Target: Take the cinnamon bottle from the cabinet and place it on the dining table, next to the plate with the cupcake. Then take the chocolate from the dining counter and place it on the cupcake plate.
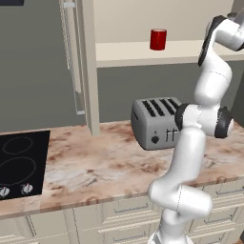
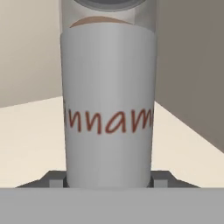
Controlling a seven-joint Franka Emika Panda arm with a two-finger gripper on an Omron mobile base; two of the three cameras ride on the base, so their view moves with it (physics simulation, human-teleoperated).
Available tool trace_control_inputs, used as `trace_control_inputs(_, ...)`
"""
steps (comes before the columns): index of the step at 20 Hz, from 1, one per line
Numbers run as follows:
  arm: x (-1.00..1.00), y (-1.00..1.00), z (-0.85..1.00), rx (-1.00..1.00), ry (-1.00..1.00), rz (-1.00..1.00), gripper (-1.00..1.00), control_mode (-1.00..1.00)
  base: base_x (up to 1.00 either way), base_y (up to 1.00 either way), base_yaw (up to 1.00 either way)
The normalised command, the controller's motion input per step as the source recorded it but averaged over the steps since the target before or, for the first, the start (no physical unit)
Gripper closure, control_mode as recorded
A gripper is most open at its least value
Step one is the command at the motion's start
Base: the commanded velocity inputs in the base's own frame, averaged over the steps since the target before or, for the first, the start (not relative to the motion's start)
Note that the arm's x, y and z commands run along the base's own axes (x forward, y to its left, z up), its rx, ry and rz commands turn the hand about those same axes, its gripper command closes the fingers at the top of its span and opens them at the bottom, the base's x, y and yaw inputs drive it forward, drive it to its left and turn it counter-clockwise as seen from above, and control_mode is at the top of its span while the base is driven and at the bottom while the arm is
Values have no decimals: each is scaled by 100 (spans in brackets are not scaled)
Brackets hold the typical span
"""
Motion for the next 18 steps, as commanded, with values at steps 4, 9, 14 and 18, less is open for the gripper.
trace_control_inputs(4, -72, 53, -41, 0, -13, 0, 100, -100, 0, 0, 0)
trace_control_inputs(9, -75, 64, -54, -5, -18, 0, 100, -100, 0, 0, 0)
trace_control_inputs(14, -79, 73, -68, -11, -19, 0, 100, -100, 0, 0, 0)
trace_control_inputs(18, -74, 70, -58, -8, -7, 0, 100, -100, 0, 0, 0)
